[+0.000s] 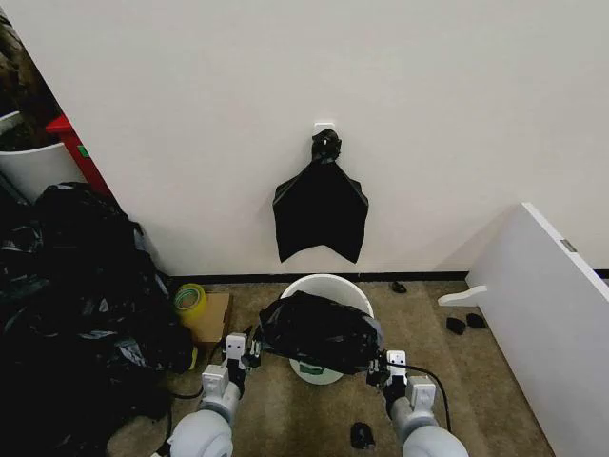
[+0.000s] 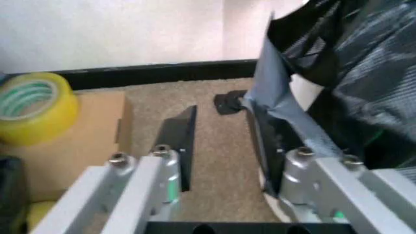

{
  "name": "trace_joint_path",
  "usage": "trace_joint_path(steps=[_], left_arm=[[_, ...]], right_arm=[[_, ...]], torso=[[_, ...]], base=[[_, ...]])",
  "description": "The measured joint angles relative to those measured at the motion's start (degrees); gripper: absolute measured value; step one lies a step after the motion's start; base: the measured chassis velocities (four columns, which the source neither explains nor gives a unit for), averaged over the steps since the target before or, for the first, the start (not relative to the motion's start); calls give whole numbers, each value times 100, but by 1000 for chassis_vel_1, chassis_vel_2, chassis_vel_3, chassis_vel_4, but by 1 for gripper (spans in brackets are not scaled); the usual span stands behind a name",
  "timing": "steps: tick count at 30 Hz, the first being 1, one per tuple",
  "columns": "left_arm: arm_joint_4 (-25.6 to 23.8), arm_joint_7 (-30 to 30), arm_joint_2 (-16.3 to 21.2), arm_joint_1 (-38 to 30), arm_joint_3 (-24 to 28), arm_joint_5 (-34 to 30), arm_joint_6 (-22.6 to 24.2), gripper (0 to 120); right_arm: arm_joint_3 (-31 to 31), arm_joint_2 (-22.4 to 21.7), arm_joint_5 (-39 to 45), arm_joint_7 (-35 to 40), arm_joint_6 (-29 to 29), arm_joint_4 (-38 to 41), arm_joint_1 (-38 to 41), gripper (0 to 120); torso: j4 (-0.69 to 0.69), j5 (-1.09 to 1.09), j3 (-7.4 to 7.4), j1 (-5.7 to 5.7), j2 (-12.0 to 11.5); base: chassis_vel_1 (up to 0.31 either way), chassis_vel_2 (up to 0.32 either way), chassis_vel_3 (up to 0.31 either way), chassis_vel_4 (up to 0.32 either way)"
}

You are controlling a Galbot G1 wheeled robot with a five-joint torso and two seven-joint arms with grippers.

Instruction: Place the garbage bag over the trash bin.

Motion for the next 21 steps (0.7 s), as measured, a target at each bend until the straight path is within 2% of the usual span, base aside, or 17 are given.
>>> trace_joint_path(steps=[1, 3, 5, 6, 8, 9, 11, 14, 16, 18, 21], left_arm=[[0, 0, 0, 0, 0, 0, 0, 39], [-127, 0, 76, 160, -128, 55, 5, 51], [-149, 0, 93, 195, -151, 84, -6, 53], [-171, 0, 110, 234, -175, 125, -37, 57], [-254, 6, 155, 360, -237, 264, -181, 67], [-284, 34, 168, 404, -254, 295, -254, 73], [-299, 65, 176, 430, -265, 308, -303, 76], [-189, 460, 268, 467, -301, 225, -840, 91], [-175, 491, 275, 466, -302, 205, -886, 93], [-86, 681, 309, 458, -310, 8, -1232, 99], [-28, 875, 337, 451, -324, -115, -1554, 100]], right_arm=[[0, 0, 0, 0, 0, 0, 0, 27], [15, -50, -230, -49, 102, 96, -229, 36], [19, -56, -265, -57, 121, 114, -271, 38], [29, -64, -322, -78, 164, 145, -338, 43], [70, -78, -547, -210, 433, 201, -541, 55], [88, -79, -683, -315, 644, 204, -630, 58], [100, -81, -758, -389, 765, 207, -683, 62], [144, -100, -1006, -745, 1500, 186, -907, 79], [149, -100, -1016, -765, 1547, 178, -917, 79], [187, -104, -1066, -887, 1857, 124, -964, 90], [214, -107, -1098, -965, 2115, 81, -988, 98]], torso=[[0, 0, 0, 0, 0], [-1, -2, 0, 0, 0], [-1, -1, 0, 0, 0], [0, -1, 0, 0, 0], [0, -1, 0, 0, 0], [-1, -1, 0, 0, 0], [0, -1, 0, 0, 0], [0, -1, 0, 0, 0], [0, -1, 0, 0, 0], [0, -1, 0, 0, 0], [0, -1, 0, 0, 0]], base=[[0, 0, 0, 0], [0, 0, 0, 0], [0, 0, 0, 0], [0, 0, 0, 0], [0, 0, 0, 0], [0, 0, 0, 0], [0, 0, 0, 0], [0, 0, 0, 0], [0, 0, 0, 0], [0, 0, 0, 0], [0, 0, 0, 0]])
